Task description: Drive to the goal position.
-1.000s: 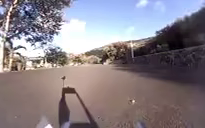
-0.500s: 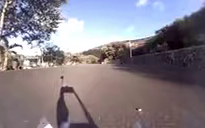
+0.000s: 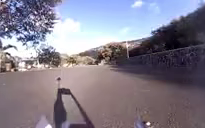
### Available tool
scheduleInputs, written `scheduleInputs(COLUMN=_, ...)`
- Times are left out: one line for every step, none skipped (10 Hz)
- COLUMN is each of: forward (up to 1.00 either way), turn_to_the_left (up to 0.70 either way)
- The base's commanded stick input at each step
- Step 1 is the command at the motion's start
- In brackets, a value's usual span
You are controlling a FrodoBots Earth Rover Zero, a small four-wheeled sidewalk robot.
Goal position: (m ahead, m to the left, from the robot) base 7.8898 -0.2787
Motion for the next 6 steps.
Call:
scheduleInputs(forward=0.69, turn_to_the_left=-0.28)
scheduleInputs(forward=0.69, turn_to_the_left=-0.28)
scheduleInputs(forward=0.69, turn_to_the_left=-0.19)
scheduleInputs(forward=0.69, turn_to_the_left=-0.07)
scheduleInputs(forward=0.69, turn_to_the_left=0.02)
scheduleInputs(forward=0.69, turn_to_the_left=0.02)
